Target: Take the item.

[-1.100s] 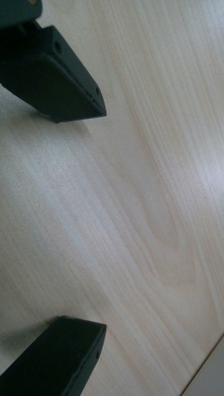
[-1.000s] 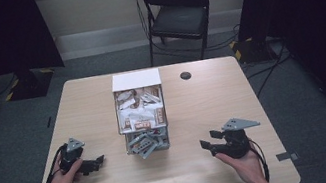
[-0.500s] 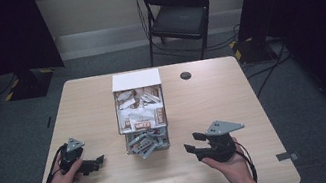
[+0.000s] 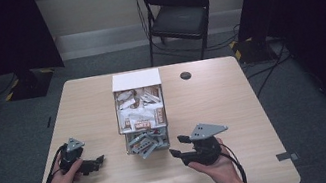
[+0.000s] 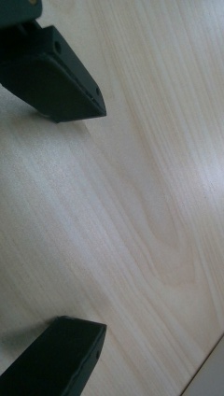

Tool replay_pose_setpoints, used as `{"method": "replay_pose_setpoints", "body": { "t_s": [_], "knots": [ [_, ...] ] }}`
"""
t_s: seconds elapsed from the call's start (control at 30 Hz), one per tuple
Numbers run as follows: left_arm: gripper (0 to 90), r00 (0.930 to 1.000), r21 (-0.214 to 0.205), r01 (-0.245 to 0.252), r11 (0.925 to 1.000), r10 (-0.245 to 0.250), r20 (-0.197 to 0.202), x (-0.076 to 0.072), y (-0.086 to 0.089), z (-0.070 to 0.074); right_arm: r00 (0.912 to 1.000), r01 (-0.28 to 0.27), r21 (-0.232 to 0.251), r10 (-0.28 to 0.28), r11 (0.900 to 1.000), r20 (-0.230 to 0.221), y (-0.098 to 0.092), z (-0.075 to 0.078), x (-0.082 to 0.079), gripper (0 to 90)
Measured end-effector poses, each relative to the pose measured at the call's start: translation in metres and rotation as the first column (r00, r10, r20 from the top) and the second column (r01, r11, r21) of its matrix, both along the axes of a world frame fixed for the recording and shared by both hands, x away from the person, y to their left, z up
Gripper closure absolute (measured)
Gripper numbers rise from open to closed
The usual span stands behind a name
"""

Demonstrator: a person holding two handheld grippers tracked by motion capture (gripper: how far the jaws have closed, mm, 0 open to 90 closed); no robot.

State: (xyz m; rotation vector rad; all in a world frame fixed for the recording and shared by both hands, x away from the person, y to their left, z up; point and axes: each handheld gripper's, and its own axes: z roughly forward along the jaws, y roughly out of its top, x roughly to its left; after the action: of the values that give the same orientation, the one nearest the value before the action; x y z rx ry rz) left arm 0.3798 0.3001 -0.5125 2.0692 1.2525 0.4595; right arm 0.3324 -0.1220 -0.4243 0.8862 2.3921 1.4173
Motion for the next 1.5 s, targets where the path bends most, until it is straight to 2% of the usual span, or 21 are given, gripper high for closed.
{"method": "replay_pose_setpoints", "body": {
  "t_s": [0.23, 0.37, 0.53, 0.7, 0.93, 1.03, 1.5],
  "knots": [
    [0.0, 1.0000, 0.000, 0.000, 1.0000, 0.000, 0.000, 0.000, 0.000, 0.000, 0.9997, -0.019, 0.000, 0.019, 0.9998, 0.016, 0.015, 0.002, 0.002, 46.7],
    [0.0, 1.0000, 0.000, 0.000, 1.0000, 0.000, 0.000, 0.000, 0.000, 0.000, 0.9986, -0.048, 0.006, 0.048, 0.9988, 0.022, 0.027, 0.000, 0.003, 48.6],
    [0.0, 1.0000, 0.001, 0.000, 1.0000, 0.000, 0.001, 0.000, 0.000, 0.000, 0.9981, -0.056, 0.018, 0.055, 0.9983, 0.027, 0.033, -0.001, 0.007, 51.1],
    [0.0, 1.0000, 0.000, 0.000, 1.0000, 0.000, 0.000, 0.000, 0.000, 0.000, 0.9977, -0.061, 0.010, 0.061, 0.9981, 0.030, 0.040, -0.003, 0.010, 53.5],
    [0.0, 1.0000, 0.000, 0.000, 1.0000, 0.000, 0.000, 0.000, 0.000, 0.000, 0.9975, -0.061, 0.018, 0.061, 0.9979, 0.037, 0.046, -0.007, 0.015, 55.2],
    [0.0, 1.0000, 0.000, 0.000, 1.0000, 0.000, 0.000, 0.000, 0.000, 0.000, 0.9978, -0.062, 0.034, 0.061, 0.9975, 0.026, 0.048, -0.009, 0.017, 55.0],
    [0.0, 1.0000, 0.000, 0.000, 1.0000, 0.000, 0.000, 0.000, 0.000, 0.000, 0.9971, -0.075, 0.030, 0.074, 0.9967, 0.015, 0.053, -0.019, 0.023, 56.8]
  ]
}}
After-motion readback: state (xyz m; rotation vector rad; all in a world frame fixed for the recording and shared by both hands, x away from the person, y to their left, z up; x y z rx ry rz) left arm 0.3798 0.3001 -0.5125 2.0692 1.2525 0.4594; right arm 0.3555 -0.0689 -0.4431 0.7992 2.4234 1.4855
